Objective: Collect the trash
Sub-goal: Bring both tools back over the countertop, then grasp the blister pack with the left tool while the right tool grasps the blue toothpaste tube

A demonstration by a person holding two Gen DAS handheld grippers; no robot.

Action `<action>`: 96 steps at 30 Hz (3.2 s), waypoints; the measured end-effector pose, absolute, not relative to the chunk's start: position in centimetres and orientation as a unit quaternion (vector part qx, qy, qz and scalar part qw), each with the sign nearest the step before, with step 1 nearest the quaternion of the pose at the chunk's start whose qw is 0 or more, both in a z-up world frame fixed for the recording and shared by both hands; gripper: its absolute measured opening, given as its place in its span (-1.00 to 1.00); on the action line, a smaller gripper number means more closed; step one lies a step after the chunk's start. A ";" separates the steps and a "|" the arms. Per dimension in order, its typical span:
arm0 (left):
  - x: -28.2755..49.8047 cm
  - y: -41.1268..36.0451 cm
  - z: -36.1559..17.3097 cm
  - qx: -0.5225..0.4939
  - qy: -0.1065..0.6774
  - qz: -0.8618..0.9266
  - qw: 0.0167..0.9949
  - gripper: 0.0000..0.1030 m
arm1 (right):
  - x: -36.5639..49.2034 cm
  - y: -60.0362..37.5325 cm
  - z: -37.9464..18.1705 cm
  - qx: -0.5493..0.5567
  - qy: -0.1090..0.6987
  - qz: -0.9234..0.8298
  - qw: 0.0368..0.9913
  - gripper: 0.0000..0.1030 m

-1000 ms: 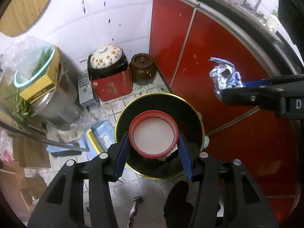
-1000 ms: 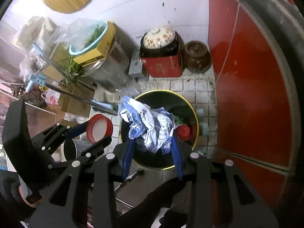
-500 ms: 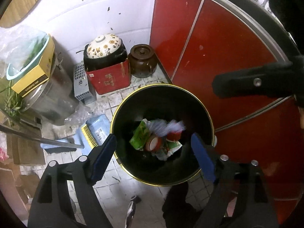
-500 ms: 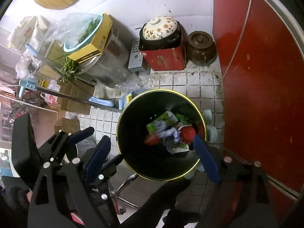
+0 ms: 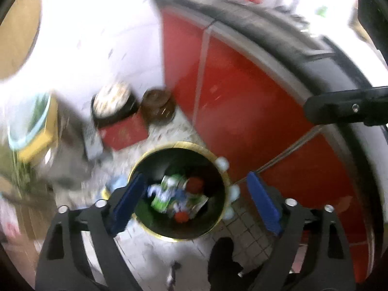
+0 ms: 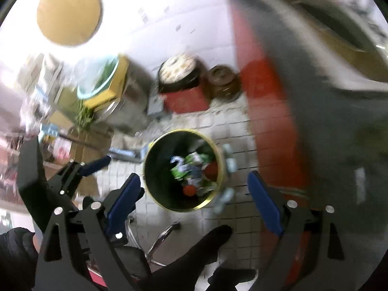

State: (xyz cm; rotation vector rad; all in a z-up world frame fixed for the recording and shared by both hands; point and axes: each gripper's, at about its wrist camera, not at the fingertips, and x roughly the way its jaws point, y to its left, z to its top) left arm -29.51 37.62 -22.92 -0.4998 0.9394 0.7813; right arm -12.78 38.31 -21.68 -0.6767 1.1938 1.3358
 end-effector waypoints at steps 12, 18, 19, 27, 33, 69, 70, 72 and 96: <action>-8.5 19.4 -10.0 -0.018 0.405 0.049 0.913 0.85 | 1.8 9.3 -7.3 -0.151 0.474 0.334 0.800 0.78; -1.7 8.3 -8.9 0.027 0.408 -0.112 0.906 0.85 | 4.1 -8.5 -6.4 -0.053 0.484 0.145 0.861 0.78; -1.1 6.8 -8.9 0.031 0.410 -0.126 0.903 0.85 | 4.3 -10.3 -6.6 -0.042 0.486 0.128 0.864 0.78; 0.4 -2.0 -9.4 0.069 0.422 -0.203 0.881 0.85 | 1.6 -23.4 -9.9 0.047 0.510 0.006 0.859 0.78; 0.5 -2.9 -9.7 0.081 0.427 -0.199 0.878 0.85 | 2.2 -24.8 -12.7 0.062 0.534 -0.002 0.843 0.78; 27.1 4.1 -18.1 0.302 0.444 -0.237 0.810 0.85 | 16.8 -22.0 -24.0 0.008 0.623 -0.019 0.782 0.89; 28.6 4.3 -18.5 0.304 0.445 -0.245 0.806 0.85 | 17.0 -22.2 -23.9 0.010 0.624 -0.020 0.781 0.89; 30.6 4.6 -19.1 0.307 0.446 -0.257 0.801 0.85 | 17.5 -22.4 -23.7 0.010 0.627 -0.021 0.778 0.89; 31.0 2.2 -19.8 0.226 0.486 -0.242 0.809 -0.26 | 16.5 -21.4 -21.9 -0.006 0.611 0.014 0.791 0.07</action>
